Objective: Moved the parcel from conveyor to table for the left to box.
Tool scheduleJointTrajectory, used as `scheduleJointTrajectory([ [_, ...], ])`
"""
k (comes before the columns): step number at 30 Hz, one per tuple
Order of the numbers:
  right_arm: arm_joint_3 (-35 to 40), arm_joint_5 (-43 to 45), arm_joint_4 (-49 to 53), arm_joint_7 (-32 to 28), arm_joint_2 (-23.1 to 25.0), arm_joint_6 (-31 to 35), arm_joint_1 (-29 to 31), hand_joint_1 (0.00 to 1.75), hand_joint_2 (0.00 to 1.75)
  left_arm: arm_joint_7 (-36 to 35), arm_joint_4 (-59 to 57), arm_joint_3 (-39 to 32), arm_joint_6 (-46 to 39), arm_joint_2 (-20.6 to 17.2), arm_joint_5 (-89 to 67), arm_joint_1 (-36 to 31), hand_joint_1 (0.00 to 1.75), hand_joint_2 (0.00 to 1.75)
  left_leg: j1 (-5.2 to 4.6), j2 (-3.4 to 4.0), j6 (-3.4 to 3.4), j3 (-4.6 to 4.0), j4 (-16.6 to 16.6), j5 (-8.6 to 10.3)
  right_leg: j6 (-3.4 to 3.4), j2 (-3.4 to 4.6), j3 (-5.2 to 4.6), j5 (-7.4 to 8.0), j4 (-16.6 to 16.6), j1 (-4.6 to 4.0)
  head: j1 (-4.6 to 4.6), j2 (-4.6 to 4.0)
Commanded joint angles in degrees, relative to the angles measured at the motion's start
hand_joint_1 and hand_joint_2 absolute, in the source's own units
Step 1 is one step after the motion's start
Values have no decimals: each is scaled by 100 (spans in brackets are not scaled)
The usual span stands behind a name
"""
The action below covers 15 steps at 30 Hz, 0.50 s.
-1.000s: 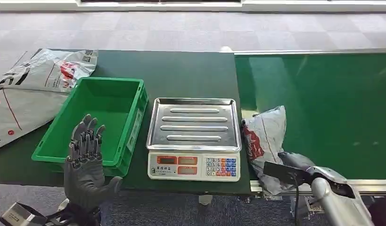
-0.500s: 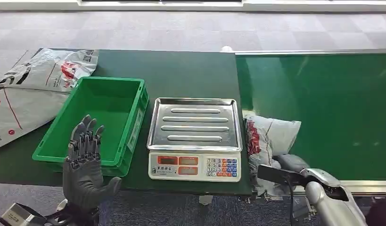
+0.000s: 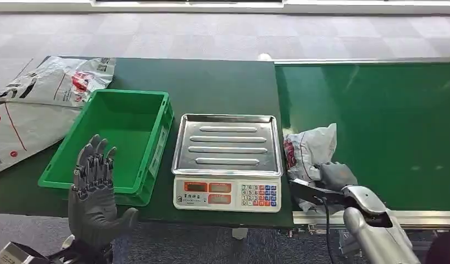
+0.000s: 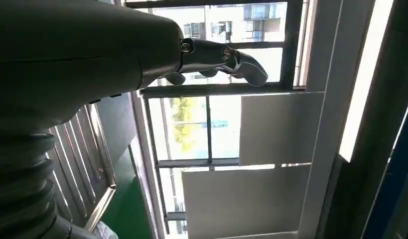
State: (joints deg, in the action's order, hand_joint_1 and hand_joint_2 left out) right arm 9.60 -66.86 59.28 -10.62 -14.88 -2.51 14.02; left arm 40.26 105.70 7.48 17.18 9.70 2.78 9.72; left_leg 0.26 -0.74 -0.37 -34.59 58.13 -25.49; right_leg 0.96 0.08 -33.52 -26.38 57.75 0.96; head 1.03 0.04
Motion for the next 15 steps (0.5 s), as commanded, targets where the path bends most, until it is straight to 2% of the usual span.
scheduleJointTrajectory([
  [1, 202, -10, -122, 20, 186, -1, 301, 175, 175, -26, -134, -141, -20, -90, 8, 3, 0, 175, 2, 31, -2, 15, -9, -5, -8, 25, 6, 4, -10, -4, 0, 0],
  [15, 202, -10, -122, 20, 186, -1, 301, 175, 175, -26, -134, -141, -20, -90, 8, 3, 0, 175, 0, 16, -1, 4, -3, -3, -3, 13, -1, 1, -4, -1, 0, 0],
])
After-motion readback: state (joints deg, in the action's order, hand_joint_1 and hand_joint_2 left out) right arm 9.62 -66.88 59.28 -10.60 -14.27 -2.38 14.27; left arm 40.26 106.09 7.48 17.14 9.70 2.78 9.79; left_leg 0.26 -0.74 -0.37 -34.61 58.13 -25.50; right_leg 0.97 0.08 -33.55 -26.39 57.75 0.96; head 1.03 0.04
